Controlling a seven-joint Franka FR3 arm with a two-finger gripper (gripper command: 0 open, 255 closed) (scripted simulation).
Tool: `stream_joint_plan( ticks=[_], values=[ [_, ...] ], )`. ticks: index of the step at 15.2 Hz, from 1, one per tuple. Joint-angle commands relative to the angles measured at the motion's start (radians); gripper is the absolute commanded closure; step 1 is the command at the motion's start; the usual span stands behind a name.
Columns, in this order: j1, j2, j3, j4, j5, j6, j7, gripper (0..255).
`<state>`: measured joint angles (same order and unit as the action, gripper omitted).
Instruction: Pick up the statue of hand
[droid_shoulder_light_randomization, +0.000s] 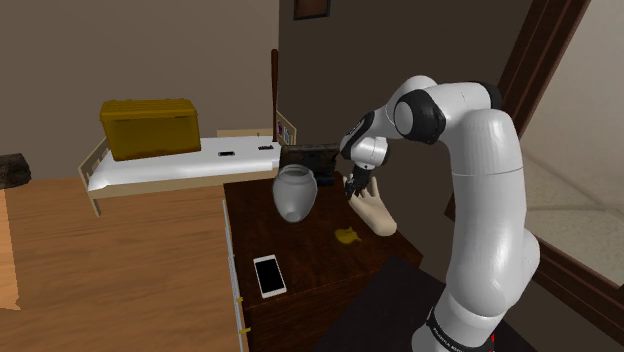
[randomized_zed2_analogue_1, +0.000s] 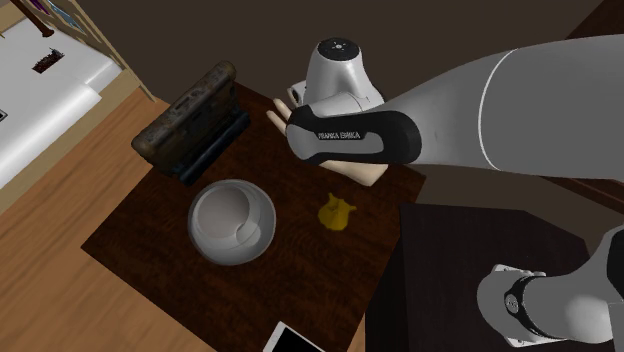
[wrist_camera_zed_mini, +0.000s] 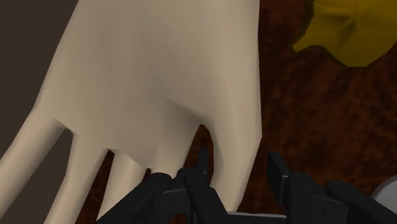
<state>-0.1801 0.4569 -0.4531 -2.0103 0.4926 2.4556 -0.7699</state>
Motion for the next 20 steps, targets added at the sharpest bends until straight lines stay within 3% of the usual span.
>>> stream_joint_plan(
  ticks=[1, 6, 20],
  values=[
    [0.000, 0.002, 0.000, -0.001, 0.000, 0.001, 0.000, 255],
    [-0.002, 0.003, 0.000, 0.001, 0.001, 0.000, -0.002, 255],
    [0.044, -0.127, -0.063, 0.022, -0.113, -0.130, 0.086, 255]
  ],
)
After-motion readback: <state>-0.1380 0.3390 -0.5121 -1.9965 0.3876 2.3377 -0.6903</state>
